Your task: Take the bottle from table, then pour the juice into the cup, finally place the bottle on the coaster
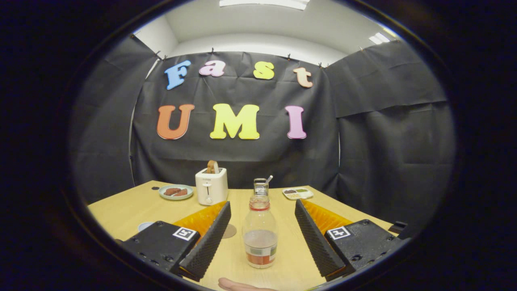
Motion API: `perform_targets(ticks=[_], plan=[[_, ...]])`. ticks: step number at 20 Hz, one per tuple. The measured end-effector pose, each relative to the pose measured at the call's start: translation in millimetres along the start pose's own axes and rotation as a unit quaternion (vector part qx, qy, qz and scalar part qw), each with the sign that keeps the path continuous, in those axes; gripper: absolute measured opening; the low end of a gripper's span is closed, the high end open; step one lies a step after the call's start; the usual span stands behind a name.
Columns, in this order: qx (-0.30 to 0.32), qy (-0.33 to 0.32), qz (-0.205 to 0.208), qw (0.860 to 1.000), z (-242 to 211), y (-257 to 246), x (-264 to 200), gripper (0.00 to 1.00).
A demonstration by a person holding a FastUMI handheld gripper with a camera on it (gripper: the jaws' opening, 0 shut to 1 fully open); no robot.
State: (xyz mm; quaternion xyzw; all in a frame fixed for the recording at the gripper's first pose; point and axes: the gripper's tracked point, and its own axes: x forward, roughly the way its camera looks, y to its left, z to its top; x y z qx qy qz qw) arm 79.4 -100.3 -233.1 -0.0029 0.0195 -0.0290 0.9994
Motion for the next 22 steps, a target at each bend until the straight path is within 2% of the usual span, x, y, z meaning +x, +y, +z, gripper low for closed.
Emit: perform_targets(ticks=[7, 16, 22], plan=[[-0.004, 0.013, 0.011, 1.000, -52, -6, 28, 1.00], [-0.015, 0.017, 0.035, 0.999, -80, 8, 48, 1.00], [-0.014, 0.031, 0.029, 0.999, -95, 10, 59, 1.00]])
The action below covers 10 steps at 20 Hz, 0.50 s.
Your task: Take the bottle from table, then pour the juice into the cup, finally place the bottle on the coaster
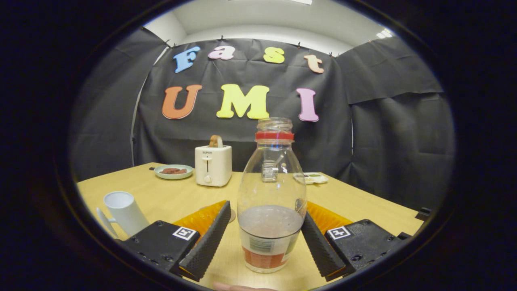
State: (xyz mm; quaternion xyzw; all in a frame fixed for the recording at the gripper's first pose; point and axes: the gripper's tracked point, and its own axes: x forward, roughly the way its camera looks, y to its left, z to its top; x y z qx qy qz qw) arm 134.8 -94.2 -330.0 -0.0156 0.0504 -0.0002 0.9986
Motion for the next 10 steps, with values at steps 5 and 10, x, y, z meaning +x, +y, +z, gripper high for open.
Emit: perform_targets(ticks=[5, 10], plan=[[0.022, 0.011, 0.010, 1.000, 3, 0, -2, 0.80], [-0.029, 0.008, -0.002, 1.000, 28, -9, -10, 0.78]])
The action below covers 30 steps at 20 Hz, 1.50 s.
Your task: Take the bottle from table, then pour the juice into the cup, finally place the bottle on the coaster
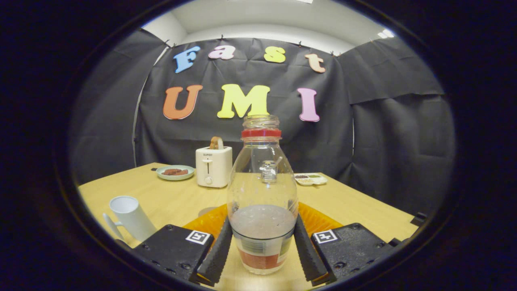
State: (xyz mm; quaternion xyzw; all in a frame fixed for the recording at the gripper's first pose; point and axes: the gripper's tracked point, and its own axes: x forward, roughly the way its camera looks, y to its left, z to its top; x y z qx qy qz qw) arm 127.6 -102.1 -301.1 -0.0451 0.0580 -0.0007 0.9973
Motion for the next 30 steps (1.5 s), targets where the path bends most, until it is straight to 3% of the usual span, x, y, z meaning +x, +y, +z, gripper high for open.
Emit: perform_targets(ticks=[7, 12, 17, 21, 30], plan=[[-0.141, 0.012, -0.016, 0.990, 37, -3, 0, 0.78], [-0.205, 0.015, -0.016, 0.979, 51, 3, 6, 0.78], [-0.278, 0.016, 0.008, 0.960, 52, 29, 5, 0.79], [-0.340, 0.012, 0.002, 0.940, 52, 44, 1, 0.79], [-0.487, -0.010, 0.000, 0.873, 35, 84, 3, 0.78]])
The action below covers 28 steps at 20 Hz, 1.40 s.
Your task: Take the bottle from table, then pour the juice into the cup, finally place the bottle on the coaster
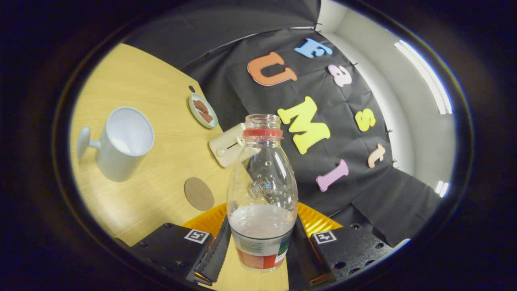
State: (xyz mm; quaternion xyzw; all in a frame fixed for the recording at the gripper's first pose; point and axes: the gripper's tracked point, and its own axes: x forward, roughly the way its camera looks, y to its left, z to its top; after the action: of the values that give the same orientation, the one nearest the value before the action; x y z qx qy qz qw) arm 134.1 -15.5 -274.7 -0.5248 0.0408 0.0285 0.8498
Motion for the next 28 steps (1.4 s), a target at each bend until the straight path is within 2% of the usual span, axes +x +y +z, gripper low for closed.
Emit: perform_targets(ticks=[5, 14, 28], plan=[[-0.084, -0.024, -0.009, 0.996, 12, 7, -5, 0.79], [-0.207, -0.052, -0.038, 0.976, 24, 2, -16, 0.78], [-0.292, -0.054, -0.068, 0.953, 31, -8, -12, 0.78]])
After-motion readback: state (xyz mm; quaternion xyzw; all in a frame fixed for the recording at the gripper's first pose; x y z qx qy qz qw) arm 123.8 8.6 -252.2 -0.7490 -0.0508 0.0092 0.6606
